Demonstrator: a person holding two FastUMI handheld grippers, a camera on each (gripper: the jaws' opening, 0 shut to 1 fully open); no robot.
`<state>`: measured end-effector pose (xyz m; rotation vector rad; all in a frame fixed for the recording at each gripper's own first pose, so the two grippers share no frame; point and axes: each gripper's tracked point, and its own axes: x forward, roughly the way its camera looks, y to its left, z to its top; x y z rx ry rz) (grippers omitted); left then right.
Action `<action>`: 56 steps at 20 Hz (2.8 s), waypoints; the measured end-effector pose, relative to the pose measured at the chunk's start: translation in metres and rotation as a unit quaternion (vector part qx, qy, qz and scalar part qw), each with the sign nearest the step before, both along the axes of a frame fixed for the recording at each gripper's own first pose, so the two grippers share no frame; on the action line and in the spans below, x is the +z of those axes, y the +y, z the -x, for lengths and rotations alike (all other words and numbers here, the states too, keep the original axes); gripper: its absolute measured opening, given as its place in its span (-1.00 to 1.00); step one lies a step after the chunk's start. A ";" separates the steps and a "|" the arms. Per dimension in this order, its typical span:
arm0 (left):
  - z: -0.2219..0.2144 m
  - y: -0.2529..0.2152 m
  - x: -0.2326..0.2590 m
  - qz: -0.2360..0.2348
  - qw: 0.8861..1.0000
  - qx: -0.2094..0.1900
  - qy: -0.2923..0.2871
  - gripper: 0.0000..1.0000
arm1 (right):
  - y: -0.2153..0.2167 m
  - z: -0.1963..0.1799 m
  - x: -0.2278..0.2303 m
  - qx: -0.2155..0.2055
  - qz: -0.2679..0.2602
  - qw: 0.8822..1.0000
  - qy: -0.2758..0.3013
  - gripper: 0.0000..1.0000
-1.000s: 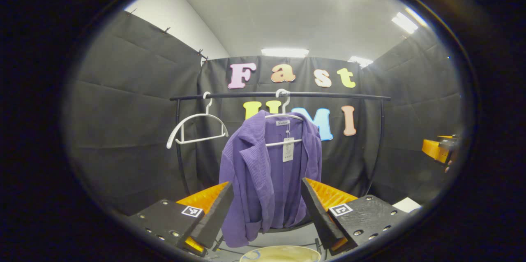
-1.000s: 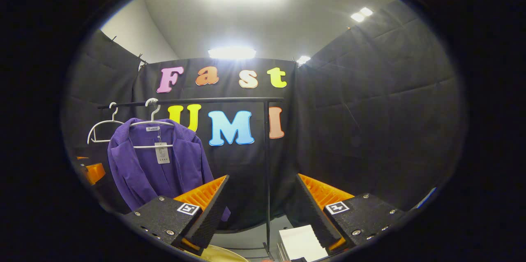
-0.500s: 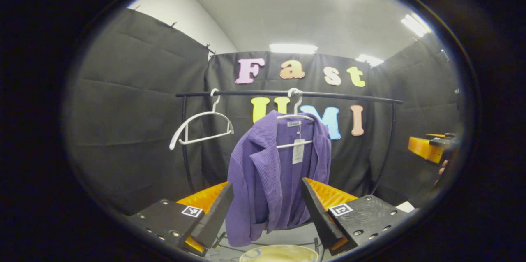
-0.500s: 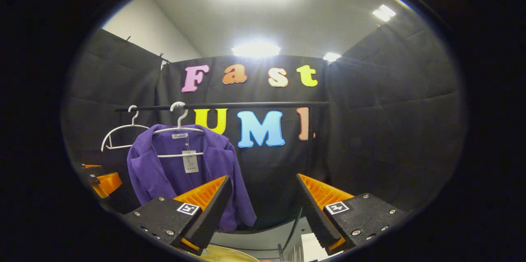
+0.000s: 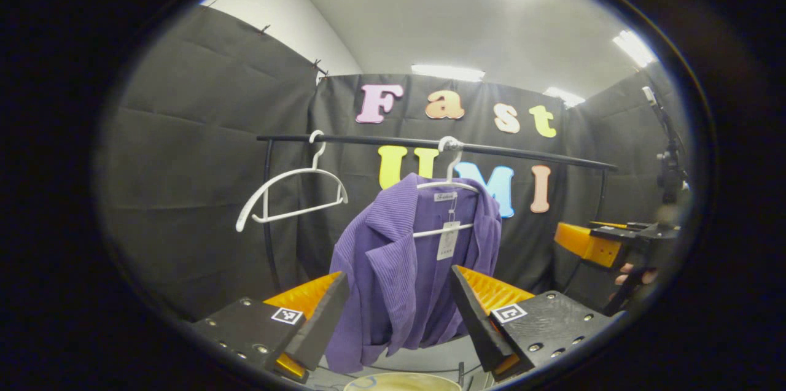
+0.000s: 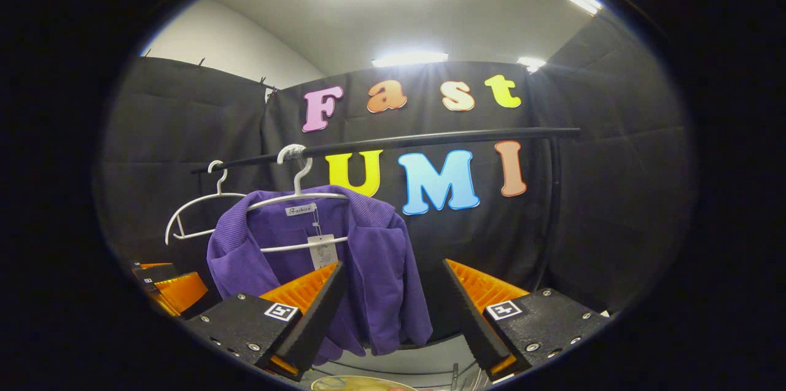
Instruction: Grasp the clothes on the hanger with both hands and then place them into the laundry hamper below.
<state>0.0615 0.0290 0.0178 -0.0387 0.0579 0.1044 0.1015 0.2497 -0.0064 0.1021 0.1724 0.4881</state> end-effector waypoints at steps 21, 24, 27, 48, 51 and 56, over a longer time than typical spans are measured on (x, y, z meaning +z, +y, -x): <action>-0.141 0.020 -0.069 0.035 0.983 0.167 0.062 0.90 | 0.120 -0.131 -0.106 0.136 0.025 0.989 0.053 0.91; -0.146 0.023 -0.070 0.025 0.978 0.199 0.058 1.00 | 0.127 -0.140 -0.110 0.145 0.017 0.988 0.053 0.91; -0.148 0.030 -0.069 0.007 0.972 0.228 0.055 0.90 | 0.131 -0.143 -0.110 0.154 0.012 0.987 0.047 0.90; -0.134 0.009 -0.034 0.058 0.994 0.087 -0.022 -0.87 | 0.096 -0.171 -0.096 0.134 -0.007 0.990 0.046 -1.00; -0.124 0.010 -0.023 0.076 0.994 0.071 -0.037 -0.93 | 0.086 -0.168 -0.089 0.114 -0.003 0.993 0.038 -1.00; -0.110 0.018 -0.006 0.086 0.993 0.059 -0.046 -0.99 | 0.072 -0.175 -0.079 0.091 -0.010 0.995 0.028 -1.00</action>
